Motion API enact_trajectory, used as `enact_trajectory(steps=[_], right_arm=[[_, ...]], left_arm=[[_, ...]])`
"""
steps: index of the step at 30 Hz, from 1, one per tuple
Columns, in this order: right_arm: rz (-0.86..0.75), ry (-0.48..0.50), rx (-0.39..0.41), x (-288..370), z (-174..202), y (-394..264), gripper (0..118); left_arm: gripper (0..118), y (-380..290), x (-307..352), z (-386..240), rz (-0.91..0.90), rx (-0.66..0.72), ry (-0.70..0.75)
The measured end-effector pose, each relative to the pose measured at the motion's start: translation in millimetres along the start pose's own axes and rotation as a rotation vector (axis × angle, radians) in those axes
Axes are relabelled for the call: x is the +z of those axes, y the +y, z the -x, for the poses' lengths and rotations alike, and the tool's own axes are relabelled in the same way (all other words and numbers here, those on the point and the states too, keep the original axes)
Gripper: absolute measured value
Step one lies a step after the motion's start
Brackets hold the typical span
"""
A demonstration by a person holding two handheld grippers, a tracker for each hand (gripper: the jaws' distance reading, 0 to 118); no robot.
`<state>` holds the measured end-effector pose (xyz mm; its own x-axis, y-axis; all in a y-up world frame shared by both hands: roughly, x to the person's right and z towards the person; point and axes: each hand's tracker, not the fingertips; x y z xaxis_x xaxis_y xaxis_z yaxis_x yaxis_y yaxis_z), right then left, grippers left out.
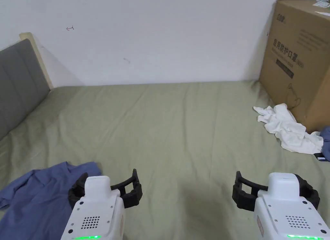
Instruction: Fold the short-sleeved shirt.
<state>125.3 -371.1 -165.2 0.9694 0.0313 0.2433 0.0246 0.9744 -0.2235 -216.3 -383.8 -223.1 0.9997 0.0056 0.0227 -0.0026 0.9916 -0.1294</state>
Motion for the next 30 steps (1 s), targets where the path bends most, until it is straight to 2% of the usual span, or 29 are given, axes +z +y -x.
enact_trajectory(steps=[22, 30], right_arm=[[0.014, 0.020, -0.011, -0.1, 0.9, 1.0, 118], [0.005, 0.018, 0.042, 1.0, 4.3, 2.6, 118]], left_arm=[[118, -3.2, -1.3, 2.5, -0.001, -0.007, -0.001], [118, 2.6, 2.2, 0.7, -0.003, 0.011, -0.004]])
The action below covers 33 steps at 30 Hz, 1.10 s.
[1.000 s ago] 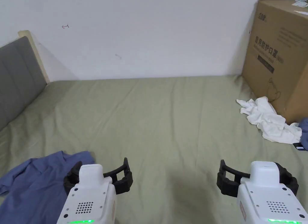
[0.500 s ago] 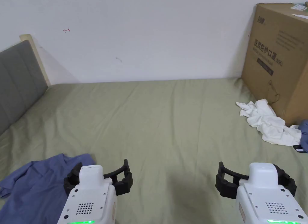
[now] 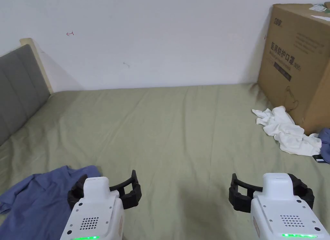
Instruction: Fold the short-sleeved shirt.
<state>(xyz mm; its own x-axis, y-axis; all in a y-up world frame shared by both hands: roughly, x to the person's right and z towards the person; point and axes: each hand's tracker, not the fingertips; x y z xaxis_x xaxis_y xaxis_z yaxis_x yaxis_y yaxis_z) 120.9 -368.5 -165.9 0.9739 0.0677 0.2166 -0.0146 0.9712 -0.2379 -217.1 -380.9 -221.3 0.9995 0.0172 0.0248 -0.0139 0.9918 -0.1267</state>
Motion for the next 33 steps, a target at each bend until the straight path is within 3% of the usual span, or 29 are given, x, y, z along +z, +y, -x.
enact_trajectory(steps=[3, 5, 7, 9, 11, 14, 15, 17, 19, 20, 22, 24, 27, 30, 33], right_arm=[[-0.016, -0.013, 0.050, 2, 4, 2, 118], [-0.033, -0.038, 0.131, 4, 10, 4, 118], [-0.059, -0.082, 0.247, 6, 18, 6, 118], [-0.125, -0.140, 0.442, 10, 31, 7, 118], [-0.209, -0.228, 0.679, 12, 46, 4, 118], [-0.374, -0.334, 1.021, 16, 62, -11, 118], [-0.427, -0.359, 1.096, 17, 64, -15, 118], [-0.487, -0.368, 1.168, 17, 66, -18, 118], [-0.450, -0.329, 1.126, 17, 69, -16, 118], [-0.404, -0.305, 1.069, 15, 66, -12, 118], [-0.316, -0.256, 0.893, 13, 63, -2, 118], [-0.212, -0.192, 0.643, 13, 51, 12, 118], [-0.118, -0.095, 0.279, 11, 29, 25, 118], [-0.073, -0.022, 0.051, 10, 10, 26, 118], [-0.021, 0.027, -0.097, 9, -3, 21, 118]], left_arm=[[118, 0, -2, 2, -0.004, 0.015, -0.005], [118, 4, 0, 0, -0.011, 0.019, 0.002], [118, 7, 1, 0, -0.018, 0.040, 0.000], [118, 15, 3, 3, -0.006, 0.152, -0.050], [118, 19, 1, 14, 0.031, 0.401, -0.145], [118, 10, -8, 42, 0.109, 0.938, -0.264], [118, 3, -9, 50, 0.105, 1.099, -0.283], [118, -7, -10, 55, 0.126, 1.281, -0.250], [118, -9, -12, 56, 0.160, 1.321, -0.240], [118, -6, -14, 57, 0.165, 1.260, -0.258], [118, 9, -11, 49, 0.157, 0.998, -0.247], [118, 30, 0, 26, 0.108, 0.629, -0.170], [118, 36, 12, -7, -0.021, 0.179, -0.034], [118, 29, 16, -24, -0.085, -0.078, 0.021], [118, 18, 13, -29, -0.064, -0.155, 0.052]])
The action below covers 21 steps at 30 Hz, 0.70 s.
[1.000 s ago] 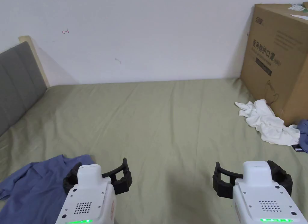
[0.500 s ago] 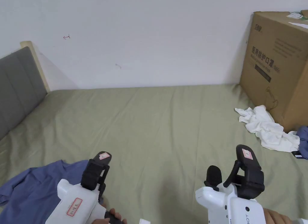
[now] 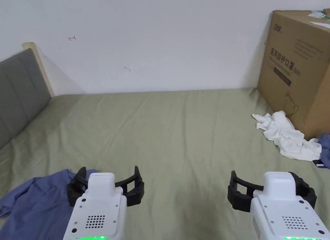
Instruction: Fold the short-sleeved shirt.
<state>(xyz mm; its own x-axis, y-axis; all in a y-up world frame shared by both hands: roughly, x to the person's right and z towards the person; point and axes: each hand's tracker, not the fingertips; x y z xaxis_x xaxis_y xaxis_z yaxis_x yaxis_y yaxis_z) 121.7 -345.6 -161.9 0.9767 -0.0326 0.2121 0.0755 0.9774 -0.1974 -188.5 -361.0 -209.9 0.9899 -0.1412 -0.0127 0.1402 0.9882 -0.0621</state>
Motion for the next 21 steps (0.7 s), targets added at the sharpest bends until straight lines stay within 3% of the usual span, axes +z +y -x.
enact_trajectory(steps=[2, 10, 21], right_arm=[[0.016, -0.002, -0.035, 1, -3, -4, 118], [0.021, 0.001, 0.029, 4, -2, -10, 118], [0.009, 0.009, 0.015, 3, 2, -4, 118]], left_arm=[[118, -5, -1, 2, 0.022, 0.008, -0.012], [118, -7, 4, 2, 0.029, -0.002, -0.015], [118, -3, 1, 9, 0.012, 0.044, 0.002]])
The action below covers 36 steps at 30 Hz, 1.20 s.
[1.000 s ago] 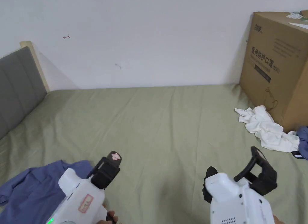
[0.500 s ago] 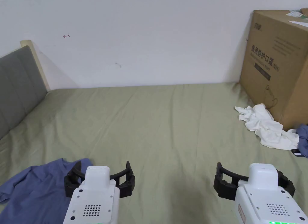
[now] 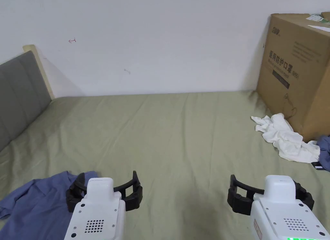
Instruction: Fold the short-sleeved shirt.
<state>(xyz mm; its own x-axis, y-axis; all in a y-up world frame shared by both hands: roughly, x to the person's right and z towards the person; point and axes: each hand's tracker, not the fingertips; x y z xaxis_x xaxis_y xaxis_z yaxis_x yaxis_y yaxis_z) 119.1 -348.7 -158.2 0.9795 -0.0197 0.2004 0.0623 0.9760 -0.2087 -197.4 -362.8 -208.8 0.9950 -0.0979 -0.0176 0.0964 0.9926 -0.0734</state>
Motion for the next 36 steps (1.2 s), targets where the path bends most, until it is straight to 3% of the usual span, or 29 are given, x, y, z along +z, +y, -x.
enact_trajectory(steps=[33, 35, 36], right_arm=[[-0.017, -0.005, 0.027, 0, 1, 13, 118], [-0.013, -0.001, 0.028, 0, 1, 14, 113], [-0.017, 0.002, 0.031, 1, 1, 14, 100]], left_arm=[[118, 11, -4, 12, 0.008, 0.078, 0.019], [118, 12, -4, 13, 0.015, 0.082, 0.014], [118, 15, -4, 13, 0.042, 0.079, -0.001]])
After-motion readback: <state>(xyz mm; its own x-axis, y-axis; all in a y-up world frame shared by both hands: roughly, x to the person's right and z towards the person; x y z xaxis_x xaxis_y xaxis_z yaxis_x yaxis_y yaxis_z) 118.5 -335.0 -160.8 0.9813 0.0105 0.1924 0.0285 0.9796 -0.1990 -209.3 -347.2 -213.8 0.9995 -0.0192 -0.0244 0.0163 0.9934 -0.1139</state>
